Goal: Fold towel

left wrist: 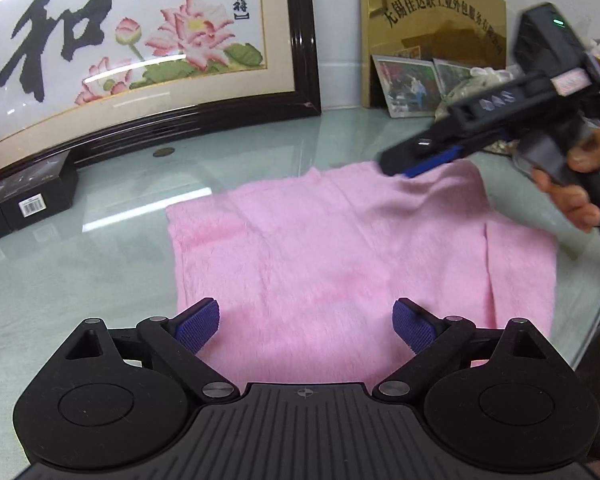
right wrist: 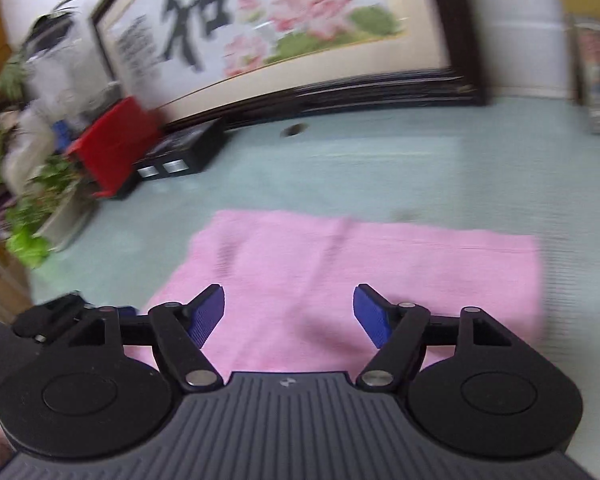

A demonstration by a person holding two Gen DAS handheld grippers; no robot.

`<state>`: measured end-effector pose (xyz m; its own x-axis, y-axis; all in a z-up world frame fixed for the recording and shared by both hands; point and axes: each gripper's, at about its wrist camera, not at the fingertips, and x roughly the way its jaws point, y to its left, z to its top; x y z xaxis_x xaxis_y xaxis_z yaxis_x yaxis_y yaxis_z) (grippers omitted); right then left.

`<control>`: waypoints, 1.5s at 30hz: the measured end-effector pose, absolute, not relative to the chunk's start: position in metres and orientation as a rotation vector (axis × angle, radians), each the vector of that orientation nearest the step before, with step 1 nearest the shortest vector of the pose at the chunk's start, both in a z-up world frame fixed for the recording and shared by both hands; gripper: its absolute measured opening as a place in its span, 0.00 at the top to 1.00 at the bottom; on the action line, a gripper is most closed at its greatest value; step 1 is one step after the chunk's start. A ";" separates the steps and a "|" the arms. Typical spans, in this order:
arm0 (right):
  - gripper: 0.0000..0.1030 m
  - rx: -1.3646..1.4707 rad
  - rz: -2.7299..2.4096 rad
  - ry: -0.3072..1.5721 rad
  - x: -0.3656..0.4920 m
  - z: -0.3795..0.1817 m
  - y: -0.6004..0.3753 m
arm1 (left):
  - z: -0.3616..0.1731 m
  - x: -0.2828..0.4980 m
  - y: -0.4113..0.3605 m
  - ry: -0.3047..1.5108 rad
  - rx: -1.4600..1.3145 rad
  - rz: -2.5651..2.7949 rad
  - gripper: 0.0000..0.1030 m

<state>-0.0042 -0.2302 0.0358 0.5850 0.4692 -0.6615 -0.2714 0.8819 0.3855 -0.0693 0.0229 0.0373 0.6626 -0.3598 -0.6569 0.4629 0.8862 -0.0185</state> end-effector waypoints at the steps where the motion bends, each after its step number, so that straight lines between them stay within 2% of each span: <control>1: 0.27 0.238 0.393 0.840 -0.008 0.037 -0.238 | 0.035 -0.065 0.021 0.712 0.158 -0.463 0.08; 5: 0.21 0.144 0.253 0.833 -0.022 0.035 -0.255 | 0.022 -0.043 0.016 0.756 0.146 -0.389 0.06; 10: 0.22 0.158 0.173 0.868 -0.011 0.008 -0.265 | 0.022 -0.034 0.019 0.759 0.121 -0.333 0.06; 12: 0.28 0.178 0.209 0.851 -0.005 0.000 -0.264 | 0.021 -0.027 0.018 0.774 0.121 -0.317 0.04; 15: 0.58 0.110 0.215 0.837 0.004 -0.009 -0.244 | 0.021 -0.017 0.014 0.791 0.128 -0.313 0.02; 18: 0.79 -0.028 0.166 0.798 0.004 -0.009 -0.219 | 0.021 -0.006 0.010 0.799 0.136 -0.301 0.06; 19: 0.84 -0.038 0.166 0.788 0.004 -0.008 -0.216 | 0.021 0.000 0.009 0.798 0.139 -0.298 0.07; 23: 0.89 -0.091 0.092 0.741 0.021 0.000 -0.212 | 0.019 0.032 0.008 0.794 0.142 -0.268 0.08; 29: 0.91 -0.016 -0.005 0.653 0.059 0.025 -0.240 | 0.015 0.069 0.008 0.737 0.155 -0.182 0.10; 32: 0.87 0.069 -0.022 0.624 0.077 0.035 -0.257 | 0.018 0.077 0.010 0.719 0.156 -0.142 0.30; 34: 0.85 0.134 0.050 0.612 0.079 0.037 -0.262 | 0.023 0.077 0.018 0.710 0.124 -0.141 0.31; 35: 0.82 0.170 0.121 0.619 0.078 0.036 -0.261 | 0.027 0.076 0.024 0.694 0.107 -0.138 0.30; 38: 0.74 0.186 0.327 0.665 0.075 0.032 -0.236 | 0.044 0.070 0.043 0.622 0.079 -0.109 0.14; 40: 0.56 0.131 0.419 0.708 0.072 0.029 -0.205 | 0.053 0.065 0.050 0.580 0.079 -0.089 0.05; 41: 0.53 0.102 0.468 0.724 0.068 0.027 -0.188 | 0.059 0.061 0.054 0.552 0.076 -0.079 0.00; 45: 0.53 -0.022 0.667 0.782 0.053 0.018 -0.111 | 0.075 0.052 0.059 0.480 0.101 -0.032 0.00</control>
<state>0.0530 -0.1110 0.0183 0.5165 0.5475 -0.6584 -0.5635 0.7963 0.2201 0.0525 0.0590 0.0753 0.8867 -0.0073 -0.4623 0.0548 0.9945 0.0893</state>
